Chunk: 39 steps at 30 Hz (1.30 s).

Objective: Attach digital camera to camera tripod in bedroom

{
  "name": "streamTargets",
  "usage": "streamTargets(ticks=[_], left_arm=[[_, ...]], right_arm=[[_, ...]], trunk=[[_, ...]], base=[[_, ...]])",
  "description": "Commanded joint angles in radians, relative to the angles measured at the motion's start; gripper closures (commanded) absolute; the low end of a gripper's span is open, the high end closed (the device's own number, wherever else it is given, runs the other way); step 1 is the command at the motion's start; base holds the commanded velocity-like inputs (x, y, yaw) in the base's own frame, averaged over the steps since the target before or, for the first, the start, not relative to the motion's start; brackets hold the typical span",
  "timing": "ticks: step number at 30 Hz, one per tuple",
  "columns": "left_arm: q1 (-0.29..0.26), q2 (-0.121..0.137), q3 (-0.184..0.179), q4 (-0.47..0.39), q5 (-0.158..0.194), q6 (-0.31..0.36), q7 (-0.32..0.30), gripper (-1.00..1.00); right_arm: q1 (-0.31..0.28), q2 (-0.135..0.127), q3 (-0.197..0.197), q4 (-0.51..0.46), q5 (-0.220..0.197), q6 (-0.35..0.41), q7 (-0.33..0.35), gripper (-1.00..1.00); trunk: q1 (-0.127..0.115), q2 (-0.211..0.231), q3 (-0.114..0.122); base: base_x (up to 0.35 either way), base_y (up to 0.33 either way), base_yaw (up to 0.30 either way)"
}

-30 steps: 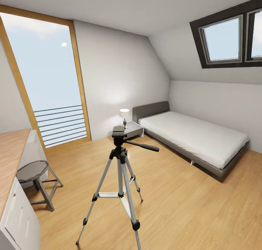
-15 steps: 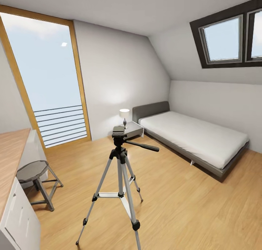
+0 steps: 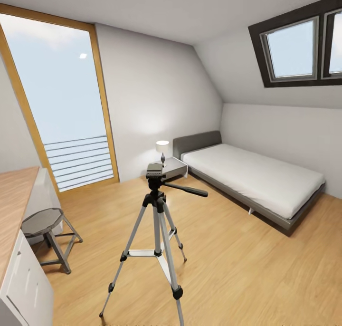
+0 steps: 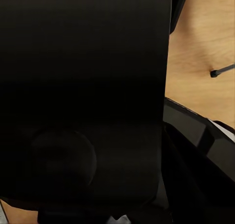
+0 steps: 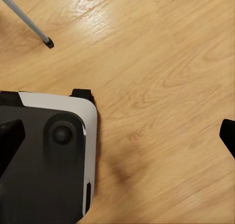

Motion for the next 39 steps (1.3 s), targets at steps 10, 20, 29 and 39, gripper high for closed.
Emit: streamTargets(ticks=[10, 20, 29, 39], left_arm=[[0.0, 0.005, -0.009, 0.0, 0.006, 0.003, -0.003, 1.0], [0.0, 0.001, -0.01, 0.0, 0.003, 0.003, 0.001, 1.0], [0.0, -0.001, -0.011, 0.0, -0.002, -0.001, 0.001, 1.0], [0.0, 0.001, -0.011, 0.0, -0.002, -0.047, 0.002, 1.0]], right_arm=[[-0.001, -0.001, -0.008, 0.003, 0.008, 0.001, 0.0, -1.0], [-0.001, -0.001, -0.007, 0.003, 0.009, -0.005, 0.0, -1.0], [-0.001, -0.001, -0.007, 0.003, 0.009, -0.004, 0.0, -1.0], [-0.001, -0.001, -0.007, 0.003, 0.009, -0.002, 0.001, -1.0]], trunk=[[0.0, -0.001, -0.016], [0.0, -0.001, -0.033], [0.0, -0.001, -0.047], [0.0, -0.001, -0.063]], base=[[0.0, 0.0, 0.0], [0.0, 0.0, 0.0], [0.0, 0.0, 0.0], [0.0, 0.0, 0.0]])
